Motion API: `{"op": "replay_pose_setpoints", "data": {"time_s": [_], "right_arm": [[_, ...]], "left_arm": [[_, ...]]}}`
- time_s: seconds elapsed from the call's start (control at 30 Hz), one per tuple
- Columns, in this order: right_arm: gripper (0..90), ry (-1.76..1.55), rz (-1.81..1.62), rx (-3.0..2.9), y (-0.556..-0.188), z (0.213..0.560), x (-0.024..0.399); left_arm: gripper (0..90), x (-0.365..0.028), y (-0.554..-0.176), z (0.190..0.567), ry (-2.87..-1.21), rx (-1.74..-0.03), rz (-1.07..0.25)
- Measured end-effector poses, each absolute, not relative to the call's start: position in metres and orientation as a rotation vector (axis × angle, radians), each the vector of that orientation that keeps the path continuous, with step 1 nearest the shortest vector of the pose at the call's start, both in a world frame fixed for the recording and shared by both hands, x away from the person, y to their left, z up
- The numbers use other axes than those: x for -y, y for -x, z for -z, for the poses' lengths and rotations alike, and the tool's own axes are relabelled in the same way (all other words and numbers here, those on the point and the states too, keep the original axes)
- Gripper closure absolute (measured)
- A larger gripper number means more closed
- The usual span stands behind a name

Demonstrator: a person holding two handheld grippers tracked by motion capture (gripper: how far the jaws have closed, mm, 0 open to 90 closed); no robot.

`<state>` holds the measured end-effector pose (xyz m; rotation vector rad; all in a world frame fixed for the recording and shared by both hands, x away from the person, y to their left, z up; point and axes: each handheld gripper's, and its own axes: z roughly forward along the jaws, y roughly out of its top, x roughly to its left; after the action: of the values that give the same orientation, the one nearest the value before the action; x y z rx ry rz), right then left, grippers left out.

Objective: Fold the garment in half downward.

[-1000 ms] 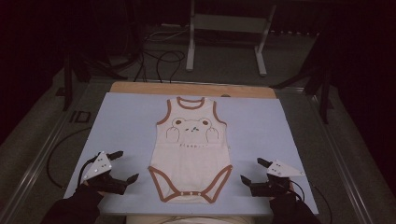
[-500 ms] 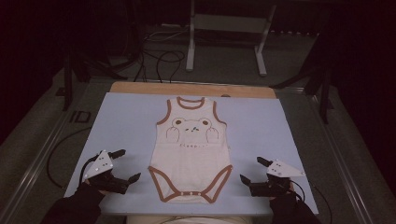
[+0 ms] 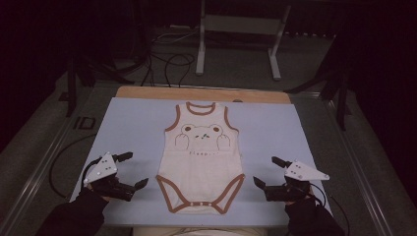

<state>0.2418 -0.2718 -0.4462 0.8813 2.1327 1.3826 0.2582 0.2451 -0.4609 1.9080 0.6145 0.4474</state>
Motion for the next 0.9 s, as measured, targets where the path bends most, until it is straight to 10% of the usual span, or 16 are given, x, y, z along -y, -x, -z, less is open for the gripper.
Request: {"op": "replay_pose_setpoints", "data": {"time_s": [0.9], "right_arm": [[7.3, -0.802, -1.358, -2.129, -0.296, 0.403, 0.246]], "left_arm": [[0.5, -0.217, -0.3, 0.425, -1.937, -0.606, -0.392]]}}
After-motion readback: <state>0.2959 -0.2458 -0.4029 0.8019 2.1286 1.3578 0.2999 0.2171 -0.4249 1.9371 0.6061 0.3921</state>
